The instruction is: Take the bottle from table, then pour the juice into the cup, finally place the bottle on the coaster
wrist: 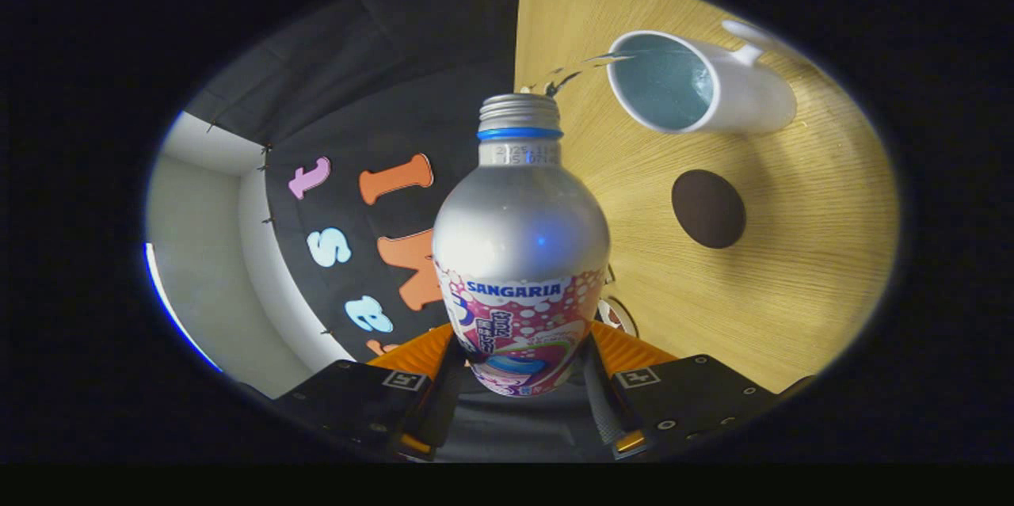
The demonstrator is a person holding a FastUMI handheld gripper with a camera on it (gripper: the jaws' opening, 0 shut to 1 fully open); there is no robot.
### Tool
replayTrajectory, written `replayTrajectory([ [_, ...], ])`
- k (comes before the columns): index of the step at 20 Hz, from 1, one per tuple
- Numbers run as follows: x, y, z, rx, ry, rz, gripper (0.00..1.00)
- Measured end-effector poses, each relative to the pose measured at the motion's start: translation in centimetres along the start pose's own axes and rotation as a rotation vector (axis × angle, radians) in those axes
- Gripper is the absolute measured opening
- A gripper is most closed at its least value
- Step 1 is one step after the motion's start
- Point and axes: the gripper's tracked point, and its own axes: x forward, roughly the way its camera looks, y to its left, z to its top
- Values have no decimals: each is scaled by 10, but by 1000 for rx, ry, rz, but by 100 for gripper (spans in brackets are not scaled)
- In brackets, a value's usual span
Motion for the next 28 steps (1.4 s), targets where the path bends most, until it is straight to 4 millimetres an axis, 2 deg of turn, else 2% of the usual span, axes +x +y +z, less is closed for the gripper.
replayTrajectory([
  [20, -3, 5, -6, 84, -5, -42, 71],
  [28, -2, 5, 3, 143, -34, -73, 71],
])
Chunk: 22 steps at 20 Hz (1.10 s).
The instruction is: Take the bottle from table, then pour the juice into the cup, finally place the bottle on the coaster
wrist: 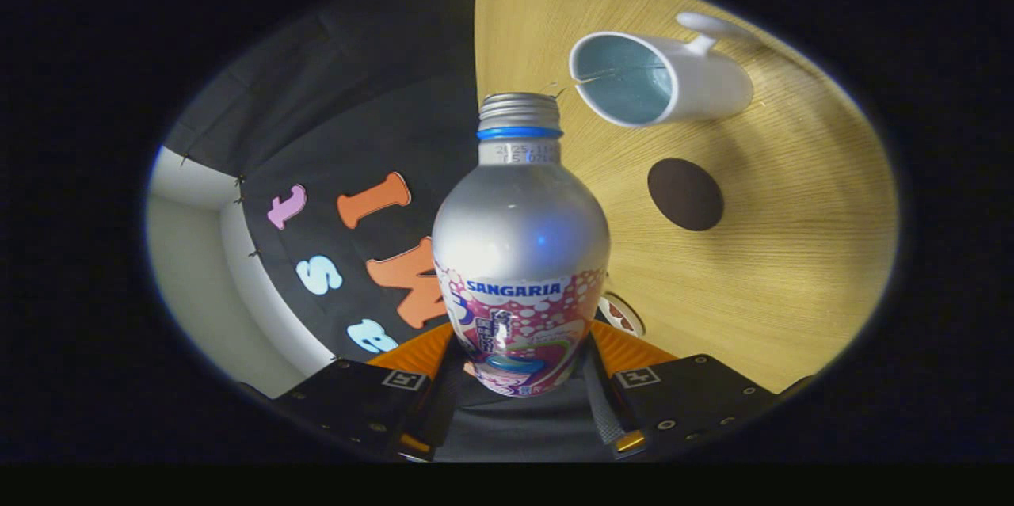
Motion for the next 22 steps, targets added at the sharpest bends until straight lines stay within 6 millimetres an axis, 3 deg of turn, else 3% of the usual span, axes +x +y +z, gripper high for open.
replayTrajectory([
  [22, 1, -6, 6, 82, -13, -65, 71],
])
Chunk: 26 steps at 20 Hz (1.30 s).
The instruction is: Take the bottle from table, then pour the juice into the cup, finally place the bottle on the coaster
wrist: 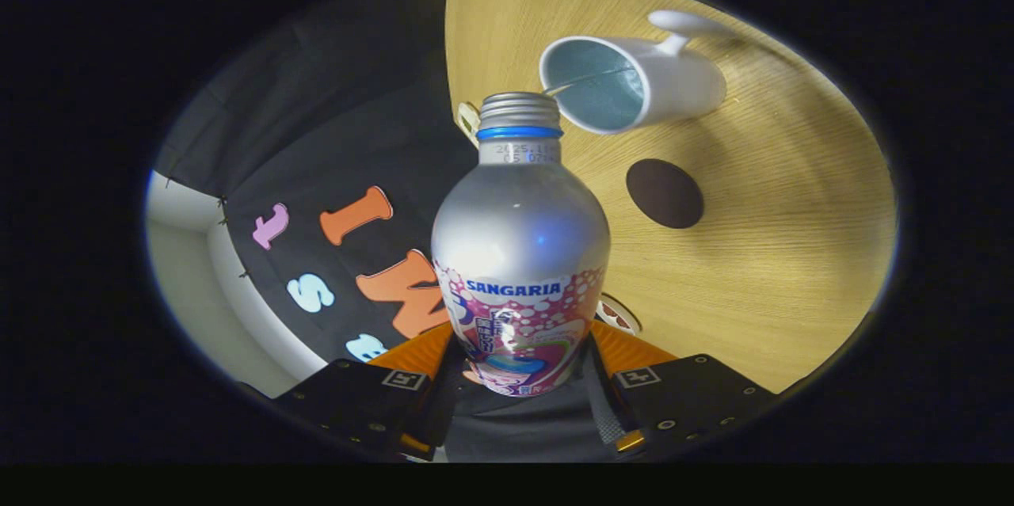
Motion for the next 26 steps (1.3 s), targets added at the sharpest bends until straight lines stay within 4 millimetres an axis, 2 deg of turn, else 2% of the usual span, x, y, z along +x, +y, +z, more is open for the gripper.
replayTrajectory([
  [10, 1, -1, 1, 47, 0, -17, 71],
  [13, 4, -1, 0, 13, 6, -8, 71],
  [16, 12, -12, -2, -98, 10, -31, 71],
  [19, 14, -27, 5, -238, 4, -73, 71],
  [24, 18, -55, 13, -599, -17, -199, 71],
  [26, 19, -58, 21, -763, -32, -224, 71],
])
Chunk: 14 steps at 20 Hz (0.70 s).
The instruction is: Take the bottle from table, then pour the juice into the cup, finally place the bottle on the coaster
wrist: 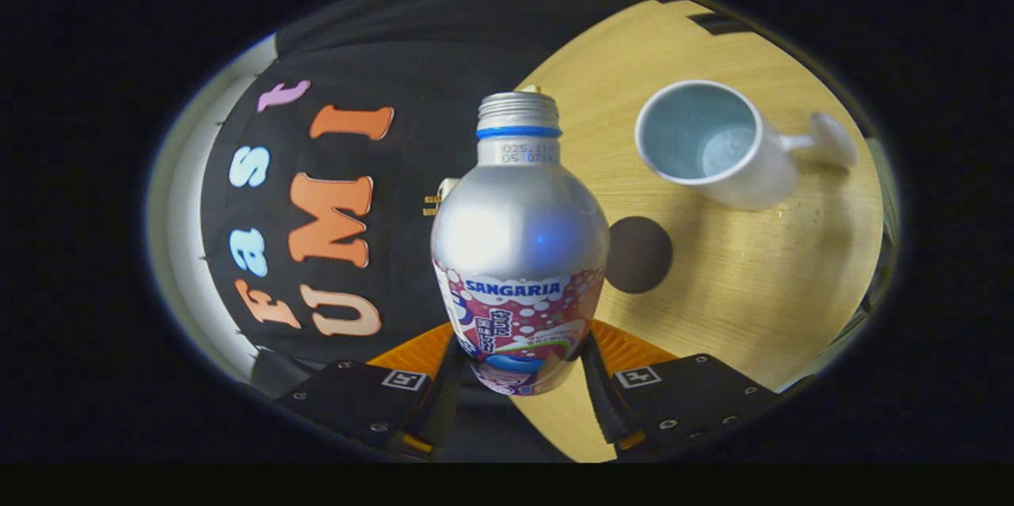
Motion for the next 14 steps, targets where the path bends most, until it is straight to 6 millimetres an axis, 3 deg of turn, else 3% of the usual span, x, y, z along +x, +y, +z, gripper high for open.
replayTrajectory([
  [4, 4, -9, 11, -327, -52, -69, 71],
  [8, 5, 0, 12, -594, -75, -103, 71],
  [14, 11, 7, 31, -882, -181, -155, 72],
])
